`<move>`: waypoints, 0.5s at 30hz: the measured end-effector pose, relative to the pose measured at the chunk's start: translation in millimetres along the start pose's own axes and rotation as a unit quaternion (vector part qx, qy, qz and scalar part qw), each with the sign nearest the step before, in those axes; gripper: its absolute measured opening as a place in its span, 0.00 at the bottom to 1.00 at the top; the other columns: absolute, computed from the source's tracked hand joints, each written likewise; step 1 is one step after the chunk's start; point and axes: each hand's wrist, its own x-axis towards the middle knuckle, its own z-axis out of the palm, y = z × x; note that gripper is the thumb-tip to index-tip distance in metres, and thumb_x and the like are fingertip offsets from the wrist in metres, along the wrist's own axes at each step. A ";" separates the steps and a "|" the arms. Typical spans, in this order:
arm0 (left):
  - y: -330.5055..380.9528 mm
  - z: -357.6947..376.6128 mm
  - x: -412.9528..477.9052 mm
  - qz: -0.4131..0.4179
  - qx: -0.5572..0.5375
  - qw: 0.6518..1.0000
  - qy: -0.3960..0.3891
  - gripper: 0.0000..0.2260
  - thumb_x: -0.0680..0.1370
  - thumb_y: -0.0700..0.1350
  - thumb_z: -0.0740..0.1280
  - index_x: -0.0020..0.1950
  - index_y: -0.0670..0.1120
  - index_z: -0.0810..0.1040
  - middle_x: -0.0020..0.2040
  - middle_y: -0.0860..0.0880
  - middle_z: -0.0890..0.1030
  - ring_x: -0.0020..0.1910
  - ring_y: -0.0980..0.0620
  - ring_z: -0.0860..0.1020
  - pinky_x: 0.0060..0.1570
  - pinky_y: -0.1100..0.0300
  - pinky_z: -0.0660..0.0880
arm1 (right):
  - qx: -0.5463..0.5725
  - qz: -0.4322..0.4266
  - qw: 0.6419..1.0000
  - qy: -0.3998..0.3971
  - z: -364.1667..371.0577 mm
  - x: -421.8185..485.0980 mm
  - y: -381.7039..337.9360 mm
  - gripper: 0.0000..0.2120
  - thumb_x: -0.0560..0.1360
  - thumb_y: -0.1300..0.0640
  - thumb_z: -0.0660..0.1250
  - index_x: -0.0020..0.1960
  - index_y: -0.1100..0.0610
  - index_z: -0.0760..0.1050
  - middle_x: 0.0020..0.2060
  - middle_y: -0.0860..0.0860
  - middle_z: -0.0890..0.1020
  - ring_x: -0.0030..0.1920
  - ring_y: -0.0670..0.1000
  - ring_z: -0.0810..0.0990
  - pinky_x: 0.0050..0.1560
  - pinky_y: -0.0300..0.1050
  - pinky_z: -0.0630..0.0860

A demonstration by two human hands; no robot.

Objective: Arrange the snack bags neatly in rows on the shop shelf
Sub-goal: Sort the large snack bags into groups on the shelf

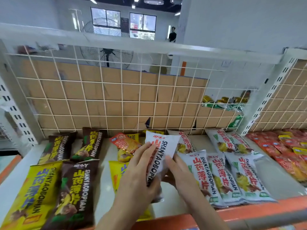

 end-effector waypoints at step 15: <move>21.7 75.3 18.0 0.038 0.108 0.993 -0.027 0.24 0.75 0.60 0.55 0.70 0.60 0.61 0.73 0.64 0.56 0.71 0.64 0.59 0.65 0.70 0.58 | 0.054 -0.002 0.994 0.093 -142.3 23.8 1.1 0.07 0.75 0.60 0.65 0.53 0.57 0.71 0.17 0.49 0.71 0.14 0.47 0.66 0.19 0.38 0.62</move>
